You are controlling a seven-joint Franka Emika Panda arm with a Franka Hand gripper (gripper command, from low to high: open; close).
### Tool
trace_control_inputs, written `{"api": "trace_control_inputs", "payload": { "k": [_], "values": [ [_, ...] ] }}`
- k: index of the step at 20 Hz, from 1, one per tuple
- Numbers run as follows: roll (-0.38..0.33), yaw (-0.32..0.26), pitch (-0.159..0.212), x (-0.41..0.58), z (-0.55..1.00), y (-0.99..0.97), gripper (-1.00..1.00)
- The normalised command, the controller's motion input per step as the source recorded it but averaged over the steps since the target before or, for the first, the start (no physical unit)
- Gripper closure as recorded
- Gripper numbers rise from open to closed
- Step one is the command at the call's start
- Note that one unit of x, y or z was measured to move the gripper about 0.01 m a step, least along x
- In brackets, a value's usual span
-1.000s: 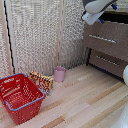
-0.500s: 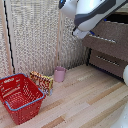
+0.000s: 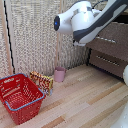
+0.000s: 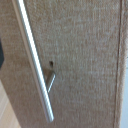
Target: Transport the gripper mindfully toward the orange-red bowl and clasp it to elevate with ease. Ensure your robot's arm aligns efficiently with the top drawer's opening. Carefully slide the orange-red bowl into the designated spot with precision. After confirmation, withdraw the gripper gently. Close the drawer smoothly by transitioning the gripper to its handle.
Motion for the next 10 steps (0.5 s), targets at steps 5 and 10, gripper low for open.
{"api": "trace_control_inputs", "payload": {
  "k": [5, 10],
  "values": [
    [-0.099, 0.183, 0.02, 0.194, -0.11, -0.39, -1.0],
    [0.018, 0.153, 0.0, 0.185, 0.0, -0.48, -1.0]
  ]
}}
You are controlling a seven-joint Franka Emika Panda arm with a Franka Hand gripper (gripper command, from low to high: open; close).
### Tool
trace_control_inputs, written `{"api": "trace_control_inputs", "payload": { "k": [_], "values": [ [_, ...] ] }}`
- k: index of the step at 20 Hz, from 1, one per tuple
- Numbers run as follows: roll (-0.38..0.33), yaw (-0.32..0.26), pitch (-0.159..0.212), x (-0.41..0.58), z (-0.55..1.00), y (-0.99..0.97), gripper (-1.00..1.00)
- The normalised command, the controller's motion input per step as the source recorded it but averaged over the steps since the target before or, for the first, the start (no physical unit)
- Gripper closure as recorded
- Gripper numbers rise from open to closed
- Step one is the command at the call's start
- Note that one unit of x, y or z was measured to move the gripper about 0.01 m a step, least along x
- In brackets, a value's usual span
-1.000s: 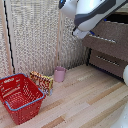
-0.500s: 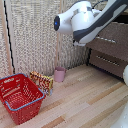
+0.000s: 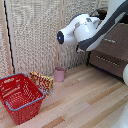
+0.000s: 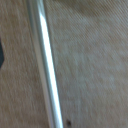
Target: Transport the gripper mindfully toward the orange-red bowl and clasp it to elevate with ease. Ensure your robot's arm aligns efficiently with the top drawer's opening. Carefully slide the orange-red bowl into the designated spot with precision. After confirmation, withdraw the gripper gently. Close the drawer smoothly by transitioning the gripper to its handle.
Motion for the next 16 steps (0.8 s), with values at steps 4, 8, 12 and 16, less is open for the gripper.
{"api": "trace_control_inputs", "payload": {
  "k": [4, 8, 12, 16],
  "values": [
    [0.089, 0.158, -0.004, 0.04, 0.0, -0.53, 1.0],
    [0.096, 0.035, 0.0, 0.077, 0.01, -0.38, 1.0],
    [0.001, -0.074, -0.015, 0.016, 0.08, -0.08, 1.0],
    [0.0, -0.098, -0.036, 0.0, 0.12, 0.0, 1.0]
  ]
}}
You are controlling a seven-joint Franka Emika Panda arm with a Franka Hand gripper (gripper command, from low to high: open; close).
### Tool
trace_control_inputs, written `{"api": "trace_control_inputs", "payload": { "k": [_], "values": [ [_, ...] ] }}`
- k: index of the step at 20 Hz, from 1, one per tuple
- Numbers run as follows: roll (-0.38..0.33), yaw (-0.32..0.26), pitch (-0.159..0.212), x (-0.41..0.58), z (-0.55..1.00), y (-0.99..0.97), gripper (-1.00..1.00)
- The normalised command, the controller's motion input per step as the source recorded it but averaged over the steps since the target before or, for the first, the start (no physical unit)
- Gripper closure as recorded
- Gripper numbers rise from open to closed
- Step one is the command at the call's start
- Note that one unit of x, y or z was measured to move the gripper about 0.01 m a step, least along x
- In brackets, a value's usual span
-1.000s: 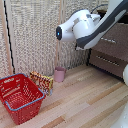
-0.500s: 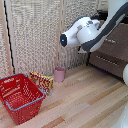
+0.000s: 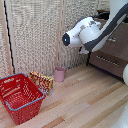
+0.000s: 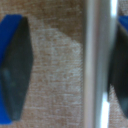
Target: Transport the gripper mindfully toward the orange-red bowl and clasp it to elevate with ease. Ensure your robot's arm aligns efficiently with the top drawer's opening. Carefully slide the orange-red bowl into the designated spot with precision. After confirmation, withdraw the gripper gently. Close the drawer smoothly by transitioning the gripper to its handle.
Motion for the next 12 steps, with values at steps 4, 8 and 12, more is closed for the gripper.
{"api": "trace_control_inputs", "payload": {
  "k": [4, 8, 12],
  "values": [
    [0.0, -0.088, -0.034, 0.064, 0.3, -0.01, 1.0],
    [-0.022, -0.059, -0.02, 0.183, 0.35, -0.31, 1.0],
    [-0.007, -0.006, 0.007, 0.056, 0.33, -0.64, 1.0]
  ]
}}
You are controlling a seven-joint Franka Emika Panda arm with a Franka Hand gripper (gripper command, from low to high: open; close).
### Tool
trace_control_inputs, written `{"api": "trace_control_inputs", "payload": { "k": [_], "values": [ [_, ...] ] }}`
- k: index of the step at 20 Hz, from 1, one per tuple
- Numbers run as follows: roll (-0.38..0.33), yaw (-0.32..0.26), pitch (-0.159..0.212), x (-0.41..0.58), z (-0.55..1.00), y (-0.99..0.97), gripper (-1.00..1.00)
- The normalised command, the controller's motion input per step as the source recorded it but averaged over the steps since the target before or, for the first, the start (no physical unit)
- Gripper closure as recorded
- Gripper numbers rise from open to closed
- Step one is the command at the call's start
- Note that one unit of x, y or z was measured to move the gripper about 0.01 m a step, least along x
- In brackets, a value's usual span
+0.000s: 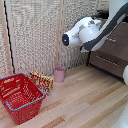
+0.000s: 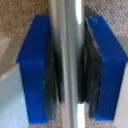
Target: Transport the gripper mindfully toward the orange-red bowl and clasp it to elevate with ease. Ensure your robot's arm aligns efficiently with the top drawer's opening. Carefully slide the orange-red bowl into the designated spot with precision. After confirmation, withdraw the gripper gently. Close the drawer smoothly by transitioning the gripper to its handle.
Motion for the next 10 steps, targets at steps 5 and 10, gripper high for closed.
{"api": "trace_control_inputs", "payload": {
  "k": [5, 10],
  "values": [
    [-0.016, 0.004, 0.039, 0.006, 0.29, -0.66, 1.0],
    [-0.065, 0.024, 0.094, 0.007, 0.26, -0.61, 1.0]
  ]
}}
